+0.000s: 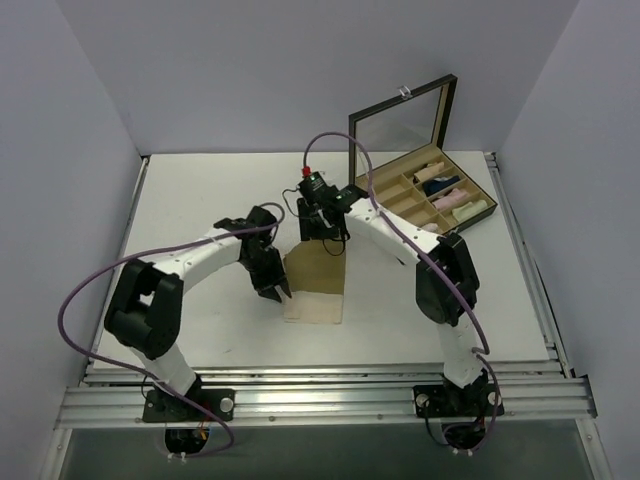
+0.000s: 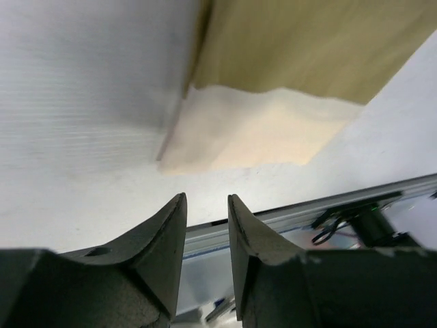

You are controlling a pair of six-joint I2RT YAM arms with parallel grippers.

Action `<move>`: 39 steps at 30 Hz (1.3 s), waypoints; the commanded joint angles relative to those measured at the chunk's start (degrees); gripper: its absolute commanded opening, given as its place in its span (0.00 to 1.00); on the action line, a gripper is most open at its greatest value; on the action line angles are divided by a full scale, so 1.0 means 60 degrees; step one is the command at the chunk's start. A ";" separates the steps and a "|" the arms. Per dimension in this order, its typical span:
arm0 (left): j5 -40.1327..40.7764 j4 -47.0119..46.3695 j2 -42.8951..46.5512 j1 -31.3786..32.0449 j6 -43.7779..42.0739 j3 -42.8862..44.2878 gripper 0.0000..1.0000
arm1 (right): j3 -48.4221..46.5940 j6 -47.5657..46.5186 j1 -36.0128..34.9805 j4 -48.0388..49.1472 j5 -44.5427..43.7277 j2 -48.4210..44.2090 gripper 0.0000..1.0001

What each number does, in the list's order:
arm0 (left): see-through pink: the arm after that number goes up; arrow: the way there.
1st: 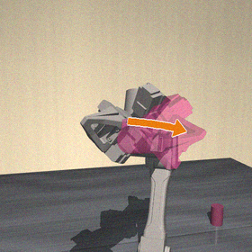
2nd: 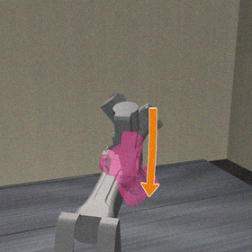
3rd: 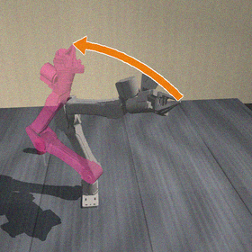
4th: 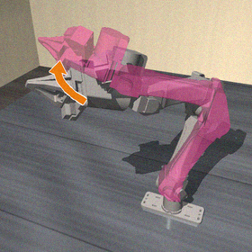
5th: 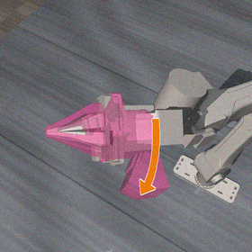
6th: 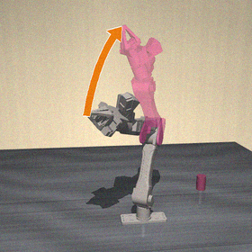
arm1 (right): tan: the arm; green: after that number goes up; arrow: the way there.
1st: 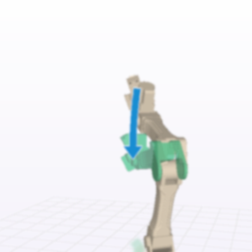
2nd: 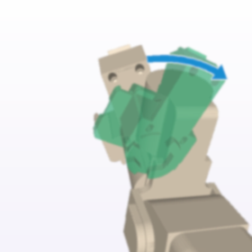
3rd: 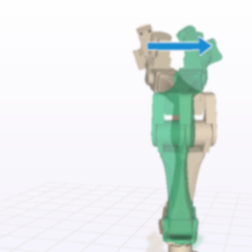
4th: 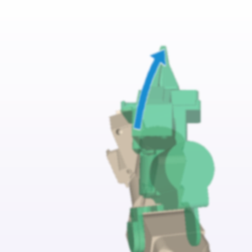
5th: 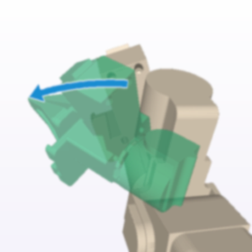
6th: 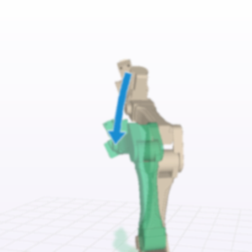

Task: Roll the underwear
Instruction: Fold the underwear

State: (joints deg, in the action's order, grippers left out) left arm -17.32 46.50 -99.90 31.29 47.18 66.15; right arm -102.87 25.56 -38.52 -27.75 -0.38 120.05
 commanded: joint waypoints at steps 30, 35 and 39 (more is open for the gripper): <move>0.0045 -0.0353 -0.1061 -0.4556 -0.1242 0.1661 0.41 | 0.2672 0.3986 -0.4272 0.0231 -0.2837 -0.0117 0.36; 0.0103 -0.0470 -0.1002 -0.4556 -0.1286 0.1529 0.40 | 0.2775 0.4250 -0.4609 0.0055 -0.2778 0.0148 0.29; -0.0290 -0.0470 -0.1016 -0.4395 -0.1491 0.1616 0.41 | 0.3095 0.4397 -0.4683 -0.0005 -0.2588 0.0135 0.11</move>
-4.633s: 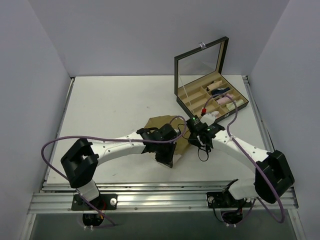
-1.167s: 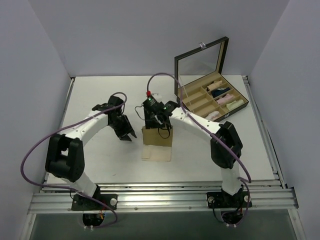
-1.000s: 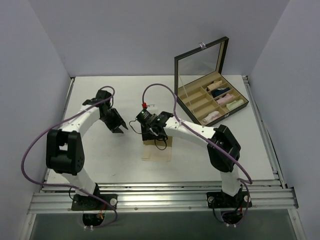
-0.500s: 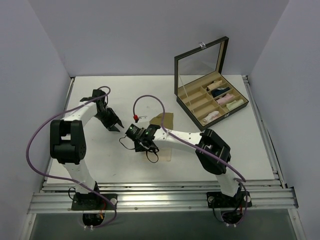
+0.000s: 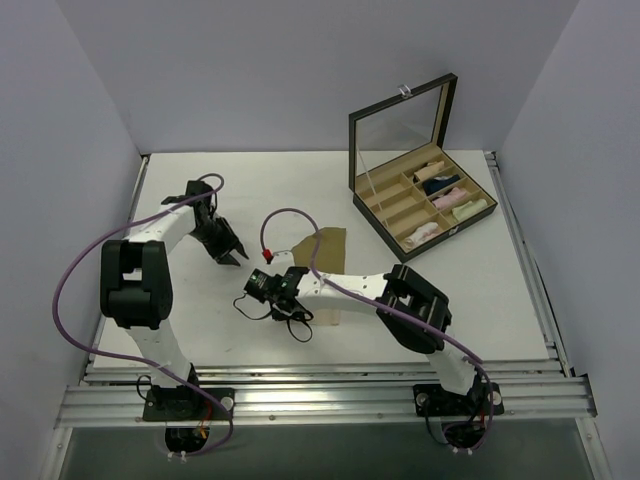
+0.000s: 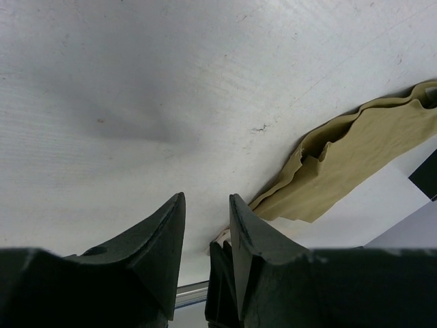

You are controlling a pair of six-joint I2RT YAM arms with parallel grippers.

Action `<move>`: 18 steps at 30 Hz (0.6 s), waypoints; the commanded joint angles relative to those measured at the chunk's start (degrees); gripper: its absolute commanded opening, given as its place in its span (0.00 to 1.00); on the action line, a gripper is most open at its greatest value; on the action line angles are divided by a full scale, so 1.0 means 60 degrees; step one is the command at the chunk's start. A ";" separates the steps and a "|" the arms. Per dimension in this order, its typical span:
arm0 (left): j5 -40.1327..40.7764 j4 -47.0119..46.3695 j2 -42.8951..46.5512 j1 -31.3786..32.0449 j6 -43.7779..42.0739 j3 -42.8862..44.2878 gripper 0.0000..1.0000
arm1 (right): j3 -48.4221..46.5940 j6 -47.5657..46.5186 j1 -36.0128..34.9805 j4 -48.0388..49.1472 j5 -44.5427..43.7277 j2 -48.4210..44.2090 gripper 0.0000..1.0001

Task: Roll the underwear
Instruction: Fold the underwear

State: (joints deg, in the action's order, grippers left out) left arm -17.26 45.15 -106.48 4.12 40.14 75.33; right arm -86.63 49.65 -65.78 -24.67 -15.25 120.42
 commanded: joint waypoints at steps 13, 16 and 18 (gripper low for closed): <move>-0.1254 -0.2527 0.0329 0.1950 0.0033 -0.1465 0.48 | 0.2500 0.0515 -0.0741 0.1211 0.0593 -0.1423 0.00; -0.1519 -0.3348 0.0373 0.1965 0.0282 -0.1919 0.50 | 0.2485 0.0515 -0.0741 0.1225 0.0578 -0.1452 0.00; -0.1475 -0.3612 0.0315 0.1965 0.0341 -0.2139 0.52 | 0.2412 0.0514 -0.0741 0.1167 0.0578 -0.1408 0.00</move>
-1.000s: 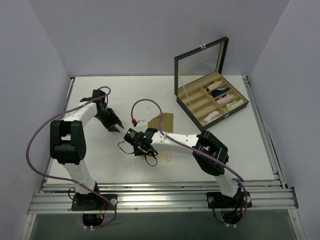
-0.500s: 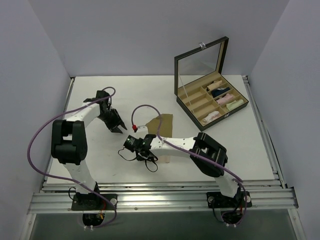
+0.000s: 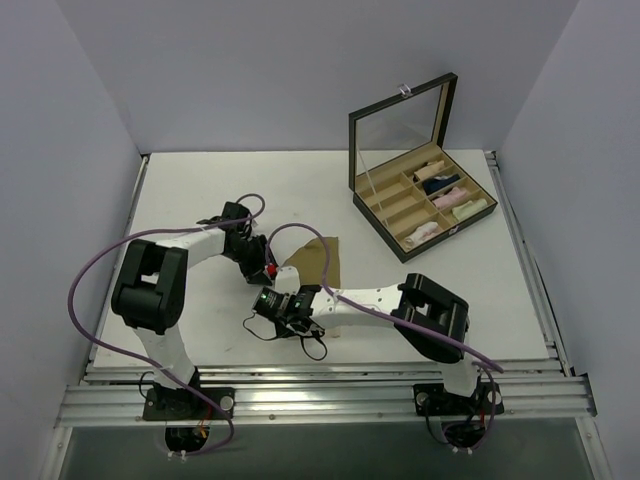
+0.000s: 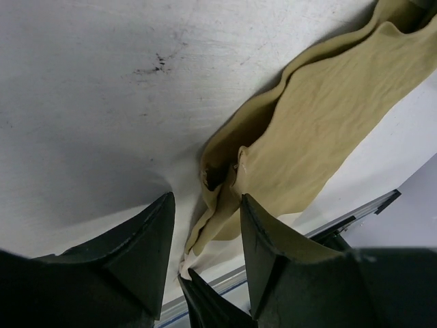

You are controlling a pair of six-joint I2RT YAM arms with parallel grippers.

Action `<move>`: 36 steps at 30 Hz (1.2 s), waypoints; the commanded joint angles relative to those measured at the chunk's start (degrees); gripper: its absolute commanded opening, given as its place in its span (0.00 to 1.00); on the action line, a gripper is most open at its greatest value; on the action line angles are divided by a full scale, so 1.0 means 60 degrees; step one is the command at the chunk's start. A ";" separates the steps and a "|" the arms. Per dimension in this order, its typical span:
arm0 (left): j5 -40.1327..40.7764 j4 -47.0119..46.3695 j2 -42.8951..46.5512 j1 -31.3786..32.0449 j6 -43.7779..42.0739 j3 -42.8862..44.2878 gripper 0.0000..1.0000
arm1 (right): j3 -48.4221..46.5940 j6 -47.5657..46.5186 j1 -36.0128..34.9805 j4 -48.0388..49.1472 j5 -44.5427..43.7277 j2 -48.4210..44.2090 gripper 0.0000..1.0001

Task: Roll the underwear
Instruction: Fold the underwear

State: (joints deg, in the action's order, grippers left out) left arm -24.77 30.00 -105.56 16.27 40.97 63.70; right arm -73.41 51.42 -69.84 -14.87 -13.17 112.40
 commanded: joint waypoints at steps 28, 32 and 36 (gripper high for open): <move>0.2499 0.1589 0.0878 -0.0075 -0.0485 0.0208 0.02 | -0.0010 -0.0761 0.0054 0.0399 0.0847 -0.0174 0.00; 0.2635 0.2646 0.1420 -0.0119 -0.0384 0.0369 0.02 | -0.0217 -0.0836 0.0024 0.0631 0.0949 -0.0188 0.00; 0.2883 0.3290 0.1275 0.0012 -0.0266 0.0764 0.02 | -0.0100 -0.0923 0.0068 0.0984 0.1096 -0.0568 0.00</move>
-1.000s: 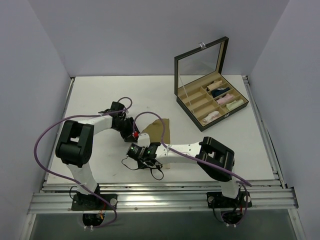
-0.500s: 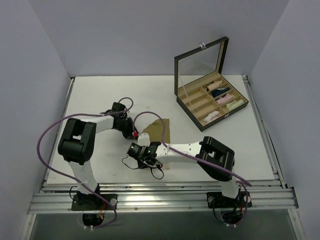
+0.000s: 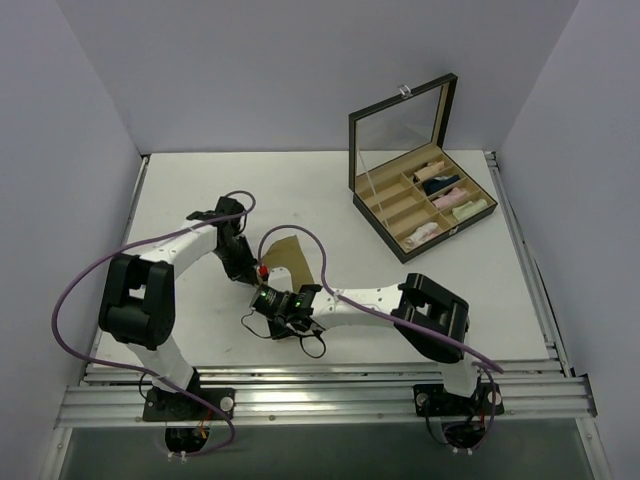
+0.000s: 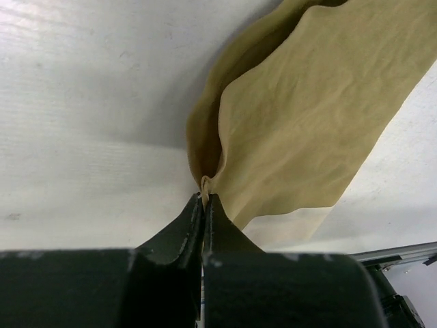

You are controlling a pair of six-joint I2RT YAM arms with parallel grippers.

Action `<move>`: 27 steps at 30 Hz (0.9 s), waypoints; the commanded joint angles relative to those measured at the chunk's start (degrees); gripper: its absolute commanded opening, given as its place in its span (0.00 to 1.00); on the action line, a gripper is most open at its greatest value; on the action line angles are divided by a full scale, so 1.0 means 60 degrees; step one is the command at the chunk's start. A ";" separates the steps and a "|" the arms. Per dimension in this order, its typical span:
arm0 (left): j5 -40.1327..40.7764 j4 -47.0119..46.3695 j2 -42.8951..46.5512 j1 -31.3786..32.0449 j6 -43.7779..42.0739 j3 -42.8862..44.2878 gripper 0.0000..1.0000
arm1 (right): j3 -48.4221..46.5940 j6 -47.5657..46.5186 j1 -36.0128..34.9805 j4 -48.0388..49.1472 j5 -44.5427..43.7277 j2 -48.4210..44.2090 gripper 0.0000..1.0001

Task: Roll the underwear
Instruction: Fold the underwear

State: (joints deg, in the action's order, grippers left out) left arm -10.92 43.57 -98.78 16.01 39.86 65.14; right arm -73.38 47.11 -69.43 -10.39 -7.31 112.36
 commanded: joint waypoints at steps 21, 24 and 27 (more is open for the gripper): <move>0.1716 0.3943 -0.2460 0.0934 0.0183 0.4829 0.02 | 0.2811 -0.0309 0.1757 0.4617 0.3474 -0.2099 0.00; 0.1993 0.4324 -0.3090 0.1300 0.0213 0.5766 0.02 | 0.3323 -0.0264 0.1757 0.4925 0.3474 -0.2377 0.00; 0.2624 0.4924 -0.3837 0.1784 0.0125 0.6937 0.02 | 0.3851 -0.0133 0.1801 0.5247 0.3387 -0.2685 0.00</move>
State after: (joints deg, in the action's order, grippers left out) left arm 0.03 68.45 -118.63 24.43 40.25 99.98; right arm -52.38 45.41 -58.67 17.28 12.05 100.71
